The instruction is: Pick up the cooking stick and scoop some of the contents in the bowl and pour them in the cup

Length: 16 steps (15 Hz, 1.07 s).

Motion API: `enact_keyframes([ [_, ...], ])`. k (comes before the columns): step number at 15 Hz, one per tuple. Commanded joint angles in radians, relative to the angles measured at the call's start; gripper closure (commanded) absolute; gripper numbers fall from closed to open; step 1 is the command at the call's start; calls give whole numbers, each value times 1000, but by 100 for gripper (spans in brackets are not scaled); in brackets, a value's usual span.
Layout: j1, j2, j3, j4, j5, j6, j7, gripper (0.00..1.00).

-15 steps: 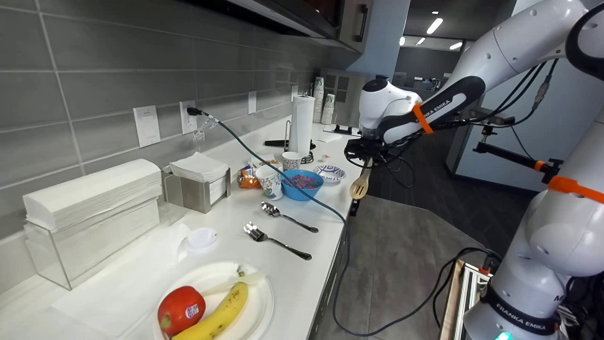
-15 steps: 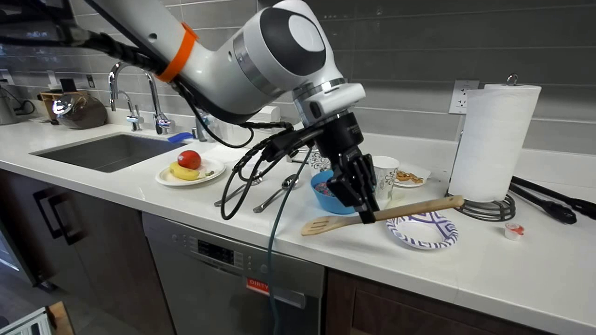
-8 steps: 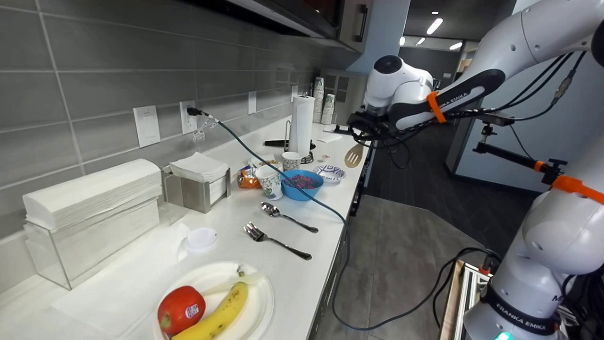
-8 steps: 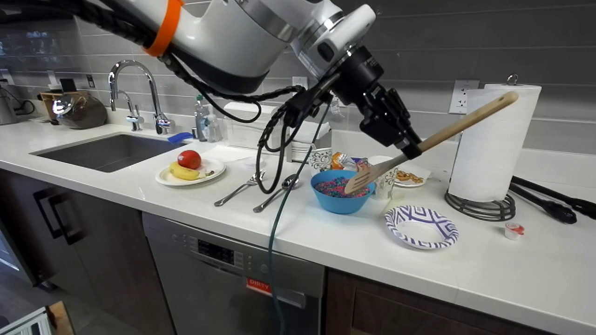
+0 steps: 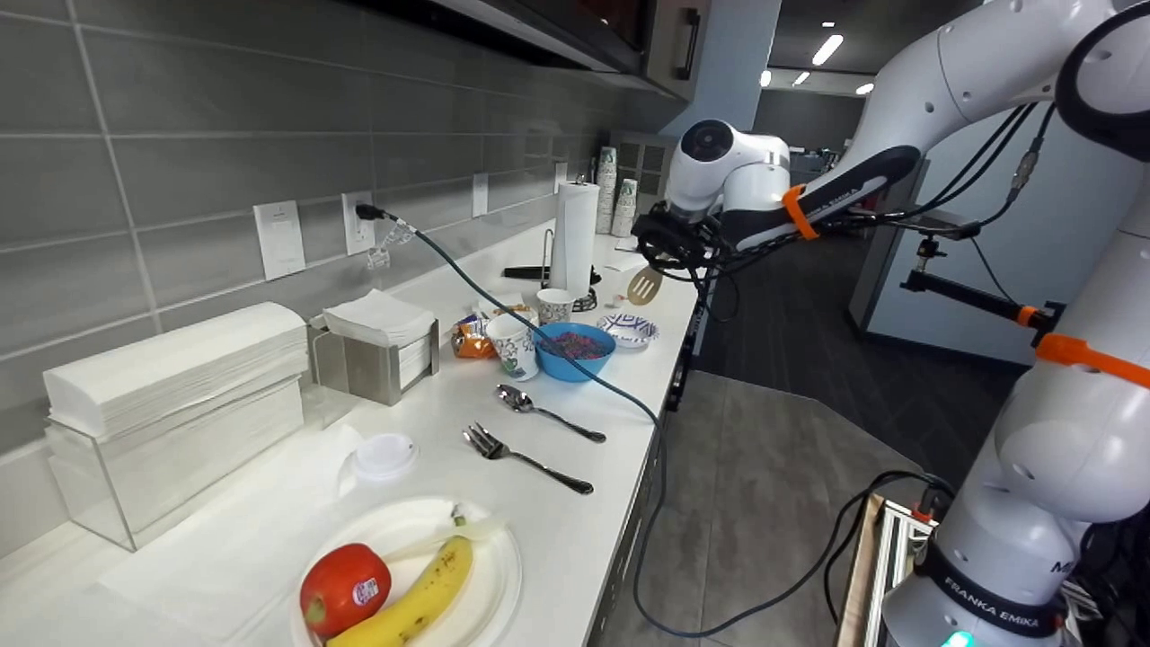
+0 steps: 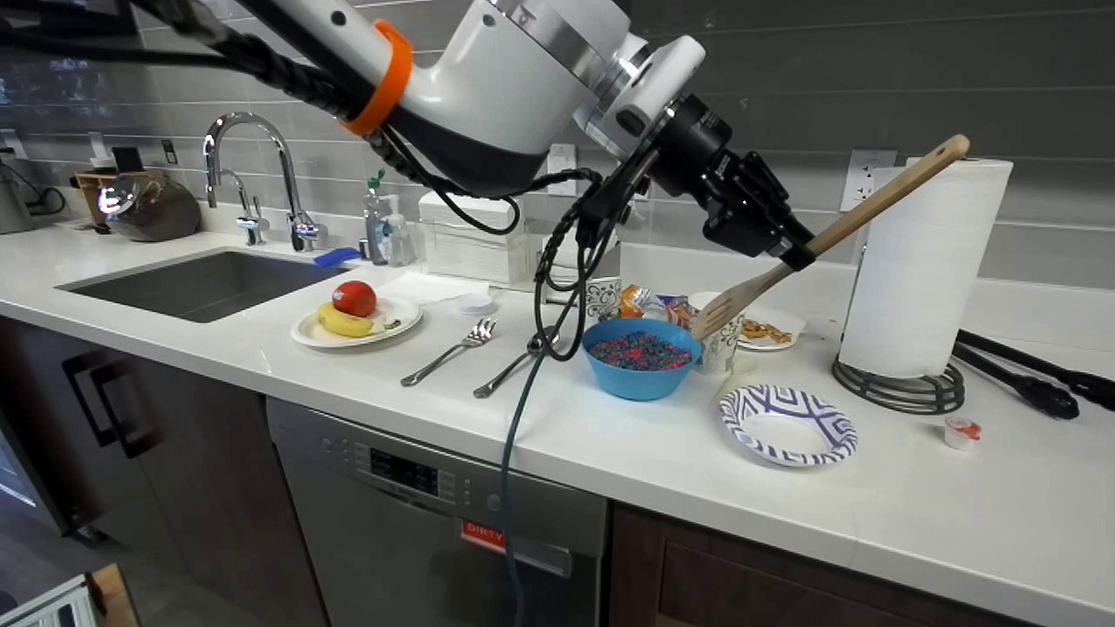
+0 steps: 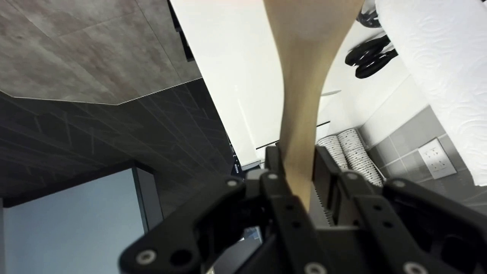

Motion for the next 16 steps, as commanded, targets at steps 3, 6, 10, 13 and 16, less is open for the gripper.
enact_keyframes([
  [3, 42, 201, 13, 144, -82, 7, 220, 94],
  [6, 70, 285, 26, 206, -57, 6, 257, 94],
  [10, 97, 363, 32, 267, -47, -6, 273, 94],
  [13, 112, 397, 35, 287, -43, -11, 263, 94],
  [16, 127, 415, 38, 292, -45, -16, 256, 94],
])
